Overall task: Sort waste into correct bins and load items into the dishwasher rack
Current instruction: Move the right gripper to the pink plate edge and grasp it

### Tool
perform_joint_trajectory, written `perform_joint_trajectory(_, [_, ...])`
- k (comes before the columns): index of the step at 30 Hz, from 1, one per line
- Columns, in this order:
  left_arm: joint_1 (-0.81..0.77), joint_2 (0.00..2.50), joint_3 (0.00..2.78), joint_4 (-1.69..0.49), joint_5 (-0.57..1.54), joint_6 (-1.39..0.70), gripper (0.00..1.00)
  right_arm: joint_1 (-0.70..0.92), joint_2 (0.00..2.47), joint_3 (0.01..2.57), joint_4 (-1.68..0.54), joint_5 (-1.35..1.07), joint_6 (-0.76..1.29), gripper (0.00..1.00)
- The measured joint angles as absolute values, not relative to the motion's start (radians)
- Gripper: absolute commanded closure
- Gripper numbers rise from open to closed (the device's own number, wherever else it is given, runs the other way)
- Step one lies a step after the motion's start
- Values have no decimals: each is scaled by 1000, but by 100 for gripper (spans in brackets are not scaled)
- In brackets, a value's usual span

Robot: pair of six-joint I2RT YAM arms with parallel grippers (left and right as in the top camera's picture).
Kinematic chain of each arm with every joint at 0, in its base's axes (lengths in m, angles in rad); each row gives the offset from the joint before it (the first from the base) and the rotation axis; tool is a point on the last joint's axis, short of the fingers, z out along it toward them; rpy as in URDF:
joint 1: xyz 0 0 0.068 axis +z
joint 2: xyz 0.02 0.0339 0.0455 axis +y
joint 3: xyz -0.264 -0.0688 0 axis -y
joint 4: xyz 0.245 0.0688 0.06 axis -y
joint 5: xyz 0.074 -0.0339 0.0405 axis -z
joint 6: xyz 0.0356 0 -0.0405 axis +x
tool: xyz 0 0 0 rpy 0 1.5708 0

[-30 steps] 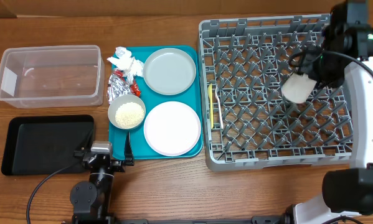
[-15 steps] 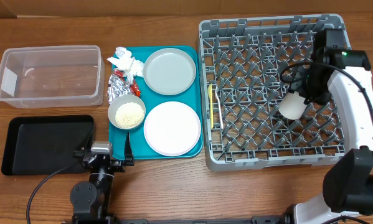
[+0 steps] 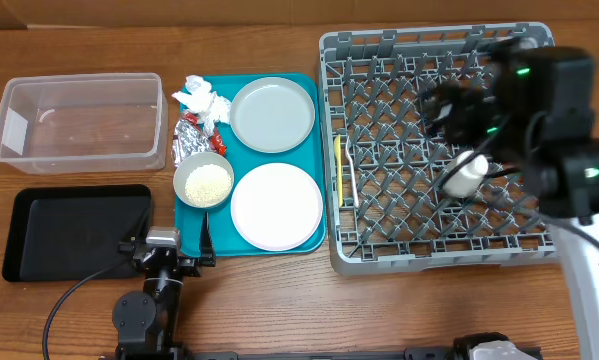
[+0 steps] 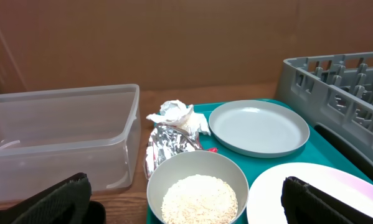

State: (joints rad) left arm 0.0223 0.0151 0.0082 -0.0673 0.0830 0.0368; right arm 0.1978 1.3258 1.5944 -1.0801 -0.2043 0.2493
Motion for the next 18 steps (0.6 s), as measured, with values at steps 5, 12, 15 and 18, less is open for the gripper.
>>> perform_joint_trajectory(5, [22,15,8,-67,83,37,0,479,1444,1582,-1078,-250,180,31])
perform_joint_trajectory(12, [22,15,8,-67,83,37,0,749,1793,1577,-998,-258,154,41])
perform_joint_trajectory(15, [22,15,8,-67,83,37,0,814,1925,1574,-969,-259,157,41])
perform_joint_trajectory(18, [22,15,8,-67,83,37,0,856,1989,1569,-956,-258,157,40])
